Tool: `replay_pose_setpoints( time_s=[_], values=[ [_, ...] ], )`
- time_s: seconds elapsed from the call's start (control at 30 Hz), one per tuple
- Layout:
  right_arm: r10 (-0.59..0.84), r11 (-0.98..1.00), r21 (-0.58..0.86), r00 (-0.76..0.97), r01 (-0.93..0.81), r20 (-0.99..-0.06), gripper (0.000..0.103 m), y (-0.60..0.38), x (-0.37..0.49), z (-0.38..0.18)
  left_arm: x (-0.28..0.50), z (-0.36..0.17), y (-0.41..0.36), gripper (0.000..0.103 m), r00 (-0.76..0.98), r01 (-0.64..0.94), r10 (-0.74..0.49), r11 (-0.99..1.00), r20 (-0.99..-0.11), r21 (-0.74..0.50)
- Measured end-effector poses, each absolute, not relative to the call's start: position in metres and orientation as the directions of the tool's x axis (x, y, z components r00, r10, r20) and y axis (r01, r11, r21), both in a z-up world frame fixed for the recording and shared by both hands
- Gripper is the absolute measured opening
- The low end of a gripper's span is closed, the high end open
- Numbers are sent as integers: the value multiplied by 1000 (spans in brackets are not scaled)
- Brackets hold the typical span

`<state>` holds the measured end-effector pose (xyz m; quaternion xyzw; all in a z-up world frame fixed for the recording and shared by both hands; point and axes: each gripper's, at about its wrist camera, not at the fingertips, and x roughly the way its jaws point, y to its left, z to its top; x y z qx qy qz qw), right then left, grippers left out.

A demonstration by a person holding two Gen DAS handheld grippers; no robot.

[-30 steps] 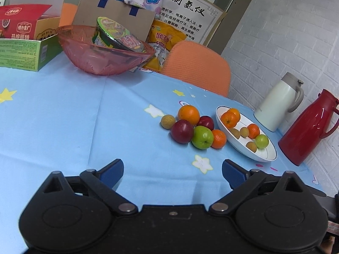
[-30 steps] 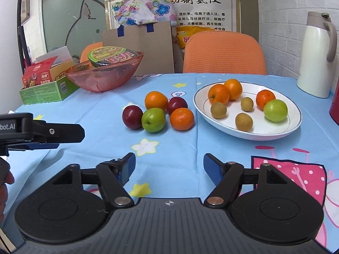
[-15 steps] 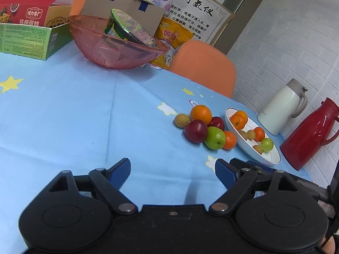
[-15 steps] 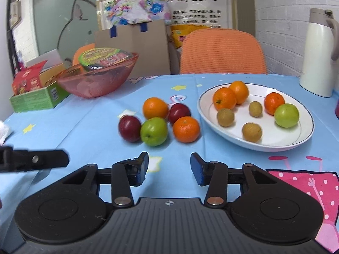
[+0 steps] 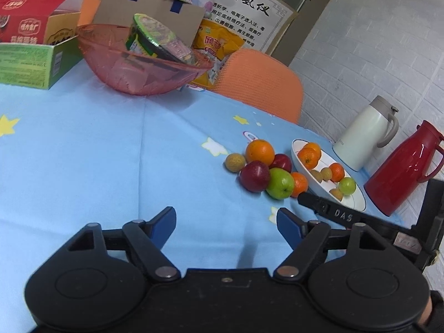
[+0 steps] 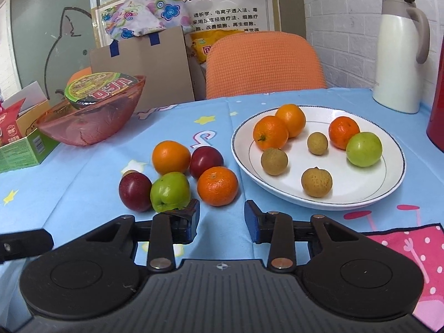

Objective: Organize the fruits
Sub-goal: 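Grasp a brown longan with the left tool while the right tool grasps a tangerine, then carry the longan and tangerine onto the white plate and open both tools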

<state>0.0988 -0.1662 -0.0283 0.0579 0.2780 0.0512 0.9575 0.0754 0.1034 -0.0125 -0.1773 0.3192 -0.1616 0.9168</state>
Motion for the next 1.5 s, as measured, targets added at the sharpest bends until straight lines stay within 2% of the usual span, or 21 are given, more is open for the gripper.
replay_pose_setpoints(
  time_s=[0.13, 0.47, 0.57, 0.67, 1.1, 1.23, 1.5],
  values=[
    [139, 979, 200, 843, -38, -520, 60, -169, 106, -28, 96, 1, 107, 92, 732, 201, -438, 871, -522, -448],
    [157, 958, 288, 840, -1, -519, 62, -172, 119, -33, 148, 3, 91, 90, 690, 220, -455, 873, -563, -435],
    [154, 954, 300, 840, 10, -520, 68, -172, 123, -33, 162, 3, 84, 88, 681, 223, -458, 873, -572, -433],
    [149, 954, 300, 842, 17, -518, 68, -171, 127, -35, 176, 0, 80, 82, 669, 211, -455, 874, -588, -437],
    [128, 973, 231, 854, -9, -505, 66, -179, 104, -31, 201, -15, 70, 82, 630, 175, -452, 875, -631, -452],
    [118, 976, 216, 856, -8, -503, 66, -185, 94, -31, 204, -20, 62, 77, 601, 200, -464, 876, -651, -439],
    [123, 976, 218, 853, -11, -507, 66, -191, 85, -31, 205, -20, 60, 78, 617, 191, -446, 884, -649, -426]
  ],
)
